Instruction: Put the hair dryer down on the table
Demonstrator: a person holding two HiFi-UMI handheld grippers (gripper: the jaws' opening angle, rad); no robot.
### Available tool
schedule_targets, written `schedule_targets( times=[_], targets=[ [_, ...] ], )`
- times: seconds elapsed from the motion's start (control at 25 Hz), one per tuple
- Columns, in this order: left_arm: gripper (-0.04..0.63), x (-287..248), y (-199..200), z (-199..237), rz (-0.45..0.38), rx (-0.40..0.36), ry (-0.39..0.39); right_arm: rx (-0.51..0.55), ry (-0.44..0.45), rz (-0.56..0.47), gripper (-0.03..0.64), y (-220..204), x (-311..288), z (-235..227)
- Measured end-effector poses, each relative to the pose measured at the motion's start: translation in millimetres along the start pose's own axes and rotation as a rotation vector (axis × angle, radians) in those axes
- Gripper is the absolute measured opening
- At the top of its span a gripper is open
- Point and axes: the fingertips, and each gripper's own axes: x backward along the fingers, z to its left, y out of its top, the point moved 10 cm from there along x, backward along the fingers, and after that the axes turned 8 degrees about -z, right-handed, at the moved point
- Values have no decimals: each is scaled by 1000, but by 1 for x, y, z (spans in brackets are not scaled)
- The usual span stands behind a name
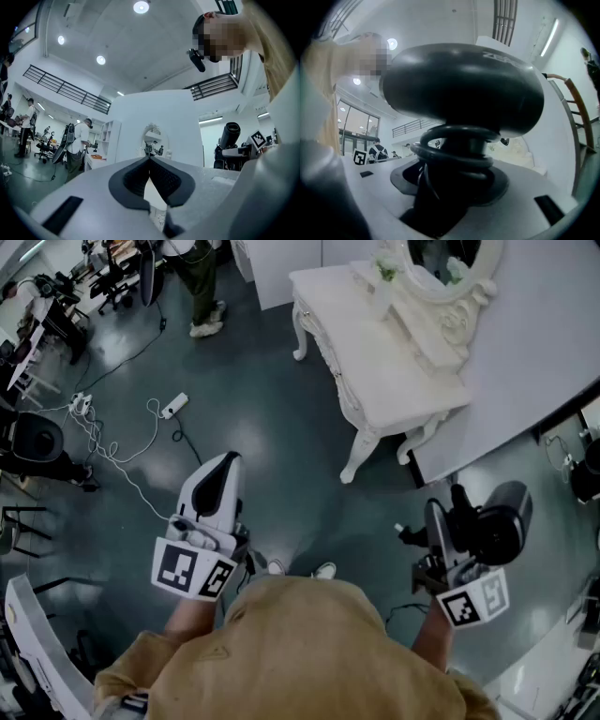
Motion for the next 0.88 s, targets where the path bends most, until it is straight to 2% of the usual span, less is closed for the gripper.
schedule_targets(
  times=[0.64,0.88],
  targets=[
    [3,-12,-9,-8,17,14,-23,49,13,7,241,0,0,2],
    [3,-19,-20,-28,20,16,-23,43,16,20,241,-1,11,-15]
  ],
)
